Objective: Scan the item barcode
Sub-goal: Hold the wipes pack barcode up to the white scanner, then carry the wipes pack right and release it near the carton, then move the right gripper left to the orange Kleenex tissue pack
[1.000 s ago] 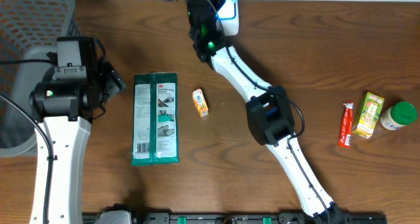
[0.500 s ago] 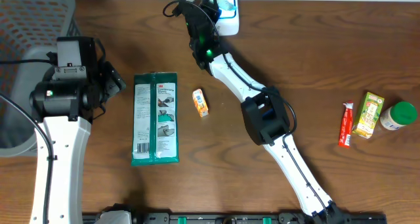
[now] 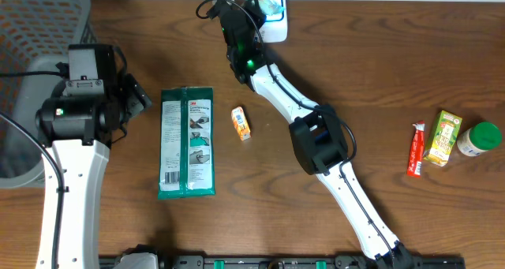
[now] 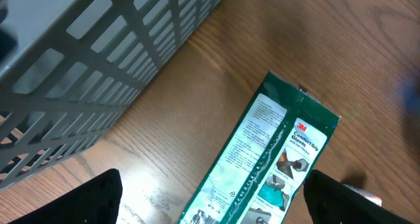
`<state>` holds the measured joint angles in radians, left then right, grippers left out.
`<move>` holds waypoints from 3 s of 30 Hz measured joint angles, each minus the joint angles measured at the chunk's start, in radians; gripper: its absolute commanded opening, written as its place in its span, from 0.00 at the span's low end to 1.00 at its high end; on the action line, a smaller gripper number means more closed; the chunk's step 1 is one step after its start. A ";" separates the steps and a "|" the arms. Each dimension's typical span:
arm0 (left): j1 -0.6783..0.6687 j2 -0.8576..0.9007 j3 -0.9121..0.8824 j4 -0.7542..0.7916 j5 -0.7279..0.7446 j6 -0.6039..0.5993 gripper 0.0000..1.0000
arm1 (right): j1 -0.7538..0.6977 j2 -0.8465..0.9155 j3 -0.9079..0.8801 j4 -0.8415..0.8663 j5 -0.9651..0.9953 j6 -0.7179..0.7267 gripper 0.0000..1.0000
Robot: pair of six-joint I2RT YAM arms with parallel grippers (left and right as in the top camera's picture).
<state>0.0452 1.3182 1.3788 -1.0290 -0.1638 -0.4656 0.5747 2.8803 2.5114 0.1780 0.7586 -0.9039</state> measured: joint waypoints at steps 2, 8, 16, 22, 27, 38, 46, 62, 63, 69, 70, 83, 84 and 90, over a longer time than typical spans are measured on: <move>0.000 0.000 0.000 0.000 0.000 0.000 0.89 | 0.000 -0.005 0.000 -0.004 0.001 0.008 0.01; 0.000 0.000 0.000 0.000 0.000 0.000 0.89 | -0.002 -0.093 -0.005 -0.212 -0.005 0.056 0.01; 0.000 0.000 0.000 0.000 0.000 0.000 0.89 | -0.005 -0.437 -0.007 -0.989 -0.097 0.408 0.01; 0.000 0.000 0.000 0.000 0.000 0.000 0.89 | -0.055 -0.675 0.003 -1.453 -0.421 0.640 0.01; 0.000 0.000 0.000 0.000 0.000 0.000 0.89 | -0.183 -0.719 0.010 -1.687 -0.669 0.760 0.01; 0.000 0.000 0.000 0.000 0.000 0.000 0.89 | -0.412 -0.705 -0.127 -1.787 -0.833 0.827 0.01; 0.000 0.000 0.000 0.000 0.000 0.000 0.89 | -0.504 -0.702 -0.455 -1.668 -0.860 0.844 0.01; 0.000 0.000 0.000 0.000 0.000 0.000 0.89 | -0.680 -0.697 -0.830 -1.441 -0.726 0.922 0.01; 0.000 0.000 0.000 0.000 0.000 0.000 0.89 | -0.689 -0.697 -0.832 -1.439 -0.711 0.928 0.01; 0.000 0.000 0.000 0.000 0.000 0.000 0.89 | -0.728 -0.697 -0.834 -1.400 -0.645 0.957 0.38; 0.000 0.000 0.000 0.000 0.000 0.000 0.89 | -0.732 -0.697 -0.836 -1.390 -0.636 0.961 0.54; 0.000 0.000 0.000 0.000 0.000 0.000 0.89 | -0.742 -0.697 -0.835 -1.360 -0.602 0.973 0.88; 0.000 0.000 0.000 0.000 0.000 0.000 0.89 | -0.742 -0.697 -0.827 -1.369 -0.604 0.972 0.88; 0.000 0.000 0.000 0.000 0.000 0.000 0.89 | -0.730 -0.705 -0.666 -1.503 -0.747 0.940 0.88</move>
<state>0.0452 1.3182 1.3788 -1.0294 -0.1638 -0.4652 -0.1551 2.1757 1.8458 -1.3247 0.0116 0.0364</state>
